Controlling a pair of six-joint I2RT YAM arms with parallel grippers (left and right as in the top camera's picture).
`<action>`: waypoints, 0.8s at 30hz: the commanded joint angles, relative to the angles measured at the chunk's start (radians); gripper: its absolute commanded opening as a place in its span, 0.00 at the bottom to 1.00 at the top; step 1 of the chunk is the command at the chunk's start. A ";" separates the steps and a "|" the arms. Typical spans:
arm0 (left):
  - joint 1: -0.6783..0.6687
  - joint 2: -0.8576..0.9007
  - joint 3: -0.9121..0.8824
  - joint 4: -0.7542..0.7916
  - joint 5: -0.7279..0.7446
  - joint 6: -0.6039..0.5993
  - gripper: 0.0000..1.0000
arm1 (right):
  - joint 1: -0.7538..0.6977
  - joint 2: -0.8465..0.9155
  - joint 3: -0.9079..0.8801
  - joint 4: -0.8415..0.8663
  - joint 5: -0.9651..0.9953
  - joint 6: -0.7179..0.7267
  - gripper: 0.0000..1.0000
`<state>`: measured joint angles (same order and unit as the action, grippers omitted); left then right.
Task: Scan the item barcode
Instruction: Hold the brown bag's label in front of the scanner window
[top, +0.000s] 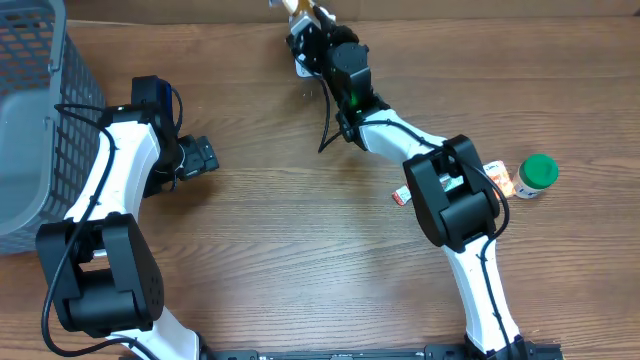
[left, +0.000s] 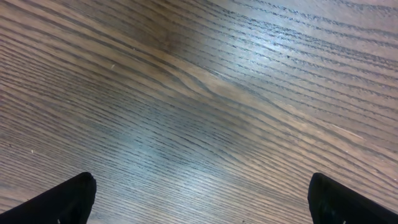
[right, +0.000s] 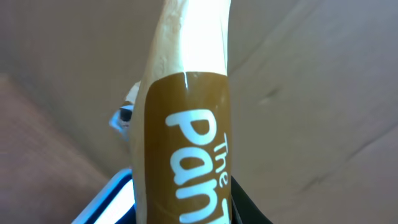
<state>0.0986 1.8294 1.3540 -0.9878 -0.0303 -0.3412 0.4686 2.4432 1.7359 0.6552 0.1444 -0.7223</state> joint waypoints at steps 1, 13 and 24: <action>-0.002 0.008 0.016 0.001 0.008 -0.006 1.00 | 0.021 0.011 0.029 0.004 -0.007 0.065 0.04; -0.002 0.008 0.016 0.001 0.008 -0.006 1.00 | 0.073 0.011 0.029 -0.132 -0.006 0.119 0.04; -0.002 0.008 0.016 0.001 0.008 -0.006 1.00 | 0.066 0.011 0.029 -0.176 -0.002 0.336 0.04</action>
<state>0.0986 1.8294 1.3540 -0.9878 -0.0303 -0.3412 0.5442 2.4516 1.7393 0.4850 0.1352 -0.4805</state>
